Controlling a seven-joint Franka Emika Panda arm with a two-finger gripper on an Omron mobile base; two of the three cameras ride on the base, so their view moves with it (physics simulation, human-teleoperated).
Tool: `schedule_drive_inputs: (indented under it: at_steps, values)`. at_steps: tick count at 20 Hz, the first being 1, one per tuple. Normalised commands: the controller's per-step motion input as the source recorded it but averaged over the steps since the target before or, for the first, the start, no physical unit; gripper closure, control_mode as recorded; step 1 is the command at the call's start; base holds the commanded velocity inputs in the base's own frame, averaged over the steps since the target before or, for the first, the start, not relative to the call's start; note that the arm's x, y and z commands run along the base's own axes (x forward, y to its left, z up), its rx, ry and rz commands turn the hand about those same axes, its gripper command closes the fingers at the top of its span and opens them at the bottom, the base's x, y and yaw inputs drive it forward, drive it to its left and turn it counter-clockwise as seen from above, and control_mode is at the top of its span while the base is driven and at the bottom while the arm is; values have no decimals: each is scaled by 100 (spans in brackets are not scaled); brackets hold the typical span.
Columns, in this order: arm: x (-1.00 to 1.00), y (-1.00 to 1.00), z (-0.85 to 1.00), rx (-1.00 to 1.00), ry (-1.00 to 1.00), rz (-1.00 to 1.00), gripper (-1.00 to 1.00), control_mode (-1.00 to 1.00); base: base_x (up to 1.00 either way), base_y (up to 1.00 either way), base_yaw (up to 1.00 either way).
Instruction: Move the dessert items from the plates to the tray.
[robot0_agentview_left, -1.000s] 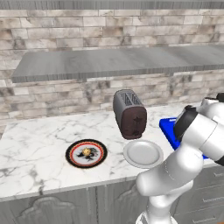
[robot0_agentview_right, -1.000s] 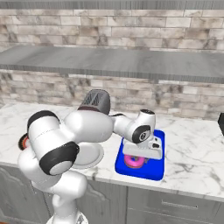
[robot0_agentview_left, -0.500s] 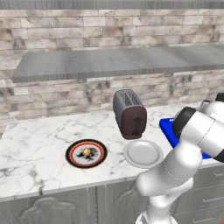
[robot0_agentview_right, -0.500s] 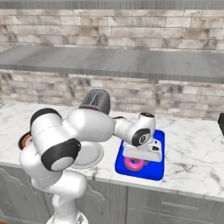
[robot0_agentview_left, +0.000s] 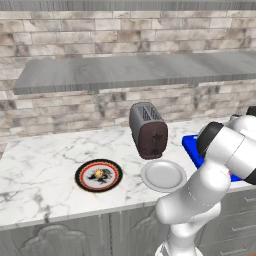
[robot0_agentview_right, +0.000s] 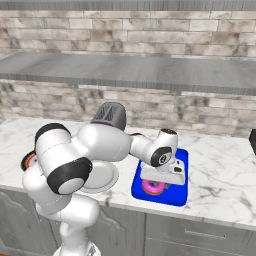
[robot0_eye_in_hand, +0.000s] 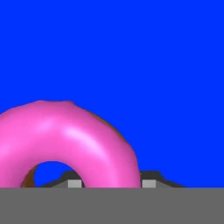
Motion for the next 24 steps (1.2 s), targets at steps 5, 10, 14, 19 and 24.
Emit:
schedule_drive_inputs:
  at_steps: [5,10,14,19,24]
  values:
    - [0,0,0,0,0,0,-100,-100,0,0,0]
    - [0,0,0,0,-1,0,-100,-100,0,0,0]
    - [-6,0,10,0,-12,0,-100,-100,0,0,0]
    - [-15,0,27,0,-19,0,-100,-100,0,0,0]
    - [-41,5,39,0,-26,0,-100,-100,0,0,0]
